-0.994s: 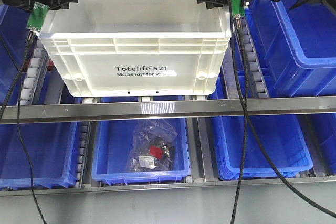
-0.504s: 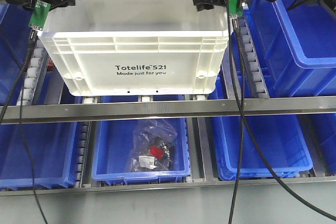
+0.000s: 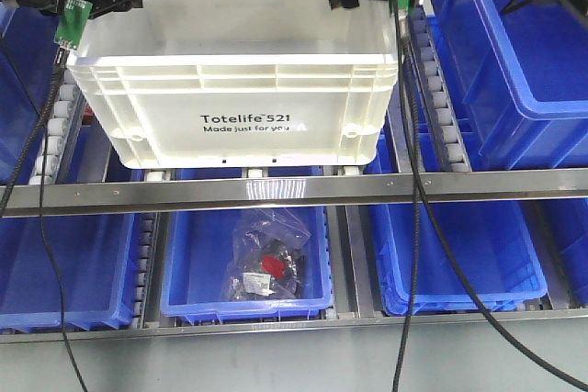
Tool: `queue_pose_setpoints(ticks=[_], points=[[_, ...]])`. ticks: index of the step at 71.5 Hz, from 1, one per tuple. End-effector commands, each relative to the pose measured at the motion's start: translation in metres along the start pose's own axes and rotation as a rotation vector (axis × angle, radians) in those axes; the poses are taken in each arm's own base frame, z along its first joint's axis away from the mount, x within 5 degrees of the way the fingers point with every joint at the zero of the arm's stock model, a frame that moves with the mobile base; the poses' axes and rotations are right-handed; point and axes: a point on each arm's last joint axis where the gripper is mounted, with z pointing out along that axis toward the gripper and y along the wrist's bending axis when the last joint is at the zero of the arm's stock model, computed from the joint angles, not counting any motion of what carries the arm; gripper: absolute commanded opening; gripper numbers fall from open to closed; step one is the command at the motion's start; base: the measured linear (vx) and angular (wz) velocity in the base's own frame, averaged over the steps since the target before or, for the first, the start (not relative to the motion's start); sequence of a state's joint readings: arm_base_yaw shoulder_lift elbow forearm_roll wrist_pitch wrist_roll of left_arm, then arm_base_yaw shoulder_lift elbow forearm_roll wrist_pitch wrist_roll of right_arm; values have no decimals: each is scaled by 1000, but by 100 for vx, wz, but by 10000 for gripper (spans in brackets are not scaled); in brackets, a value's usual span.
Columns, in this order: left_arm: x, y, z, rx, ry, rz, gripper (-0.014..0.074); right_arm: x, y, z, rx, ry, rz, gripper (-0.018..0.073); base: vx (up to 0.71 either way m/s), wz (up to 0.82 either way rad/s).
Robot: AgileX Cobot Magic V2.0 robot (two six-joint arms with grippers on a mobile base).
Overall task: Place moving items into box and shelve
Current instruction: 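Push the crate with both grippers forward onto the shelf rollers, then open both grippers and release the crate rims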
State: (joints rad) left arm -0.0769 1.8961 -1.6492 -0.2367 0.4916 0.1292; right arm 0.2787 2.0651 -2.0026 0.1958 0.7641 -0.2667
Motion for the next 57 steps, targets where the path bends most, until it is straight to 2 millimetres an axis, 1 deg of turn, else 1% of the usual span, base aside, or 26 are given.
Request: queue_pose_setpoints(ticks=[1,12,24,32,40,49,57], points=[[-33,-12,-29,21,-200,-13,568,-41,10,-55,5,-246,-13,626,0,0],[-38,-13,-39,24,-226,-14,568,-43,11,-62,4,-259,-13,616,0,0],[-45,-16,-58,28,-265,-10,568,-44,12,-67,1,-257,-13,608,0,0],[-49,-18,-69,32,-274,-5,568,-45,13,-75,-3,-257,-15,601,0,0],[-50,-19,-75,36,-273,-4,568,-48,14,-84,-2,-272,-19,592,0,0],[-49,-20,-81,42,-249,-2,568,-49,14,-87,-3,-283,-10,589,0,0],[-43,-22,-84,54,-172,4,568,-45,17,-89,-37,-235,27,589,0,0]])
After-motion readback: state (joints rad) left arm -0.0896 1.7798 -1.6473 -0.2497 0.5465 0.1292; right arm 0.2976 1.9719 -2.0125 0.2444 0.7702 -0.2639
